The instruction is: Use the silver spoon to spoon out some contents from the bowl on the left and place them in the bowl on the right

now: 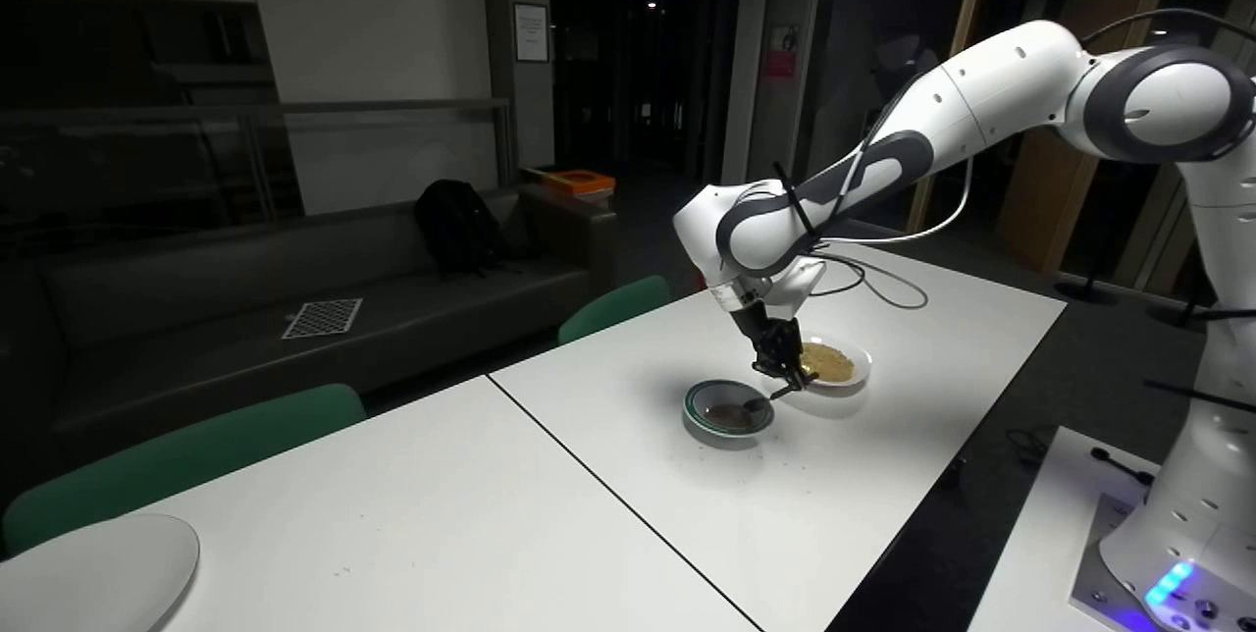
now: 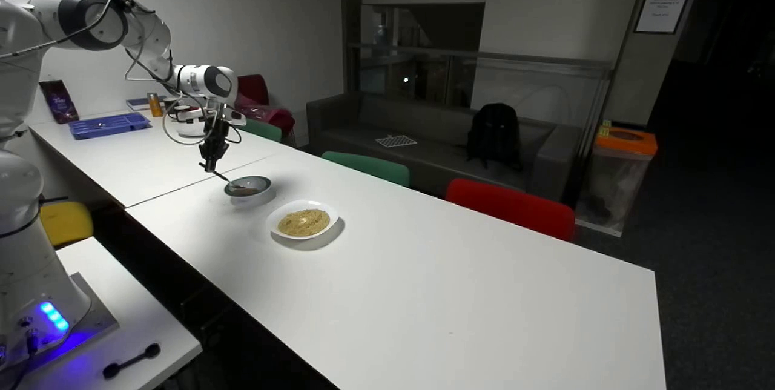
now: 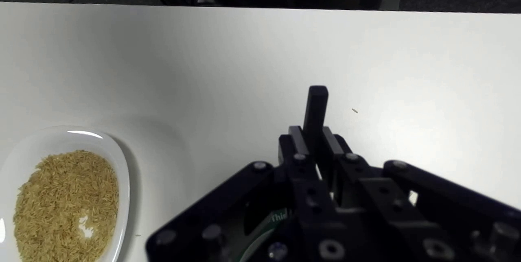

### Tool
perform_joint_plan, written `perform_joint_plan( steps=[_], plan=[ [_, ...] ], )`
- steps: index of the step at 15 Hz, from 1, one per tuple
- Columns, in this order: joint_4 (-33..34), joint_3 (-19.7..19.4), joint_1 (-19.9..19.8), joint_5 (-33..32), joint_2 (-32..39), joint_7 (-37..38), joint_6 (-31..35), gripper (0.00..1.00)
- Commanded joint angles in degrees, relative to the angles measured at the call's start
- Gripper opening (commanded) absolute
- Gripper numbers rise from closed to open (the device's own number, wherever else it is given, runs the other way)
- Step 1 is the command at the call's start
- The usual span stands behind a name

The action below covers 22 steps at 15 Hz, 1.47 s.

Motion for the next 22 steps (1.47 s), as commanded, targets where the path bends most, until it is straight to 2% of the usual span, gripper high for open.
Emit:
perform_joint_plan(
  steps=[1,14,22],
  plan=[
    [4.5,0.1,0.2,1.4,1.8,-0.7,-4.9,0.03],
    [9.0,-0.1,-0.1,5.8,5.6,-0.7,-10.7,0.03],
    [10.0,-0.6,-0.6,5.9,6.2,-1.0,-10.7,0.03]
  ],
)
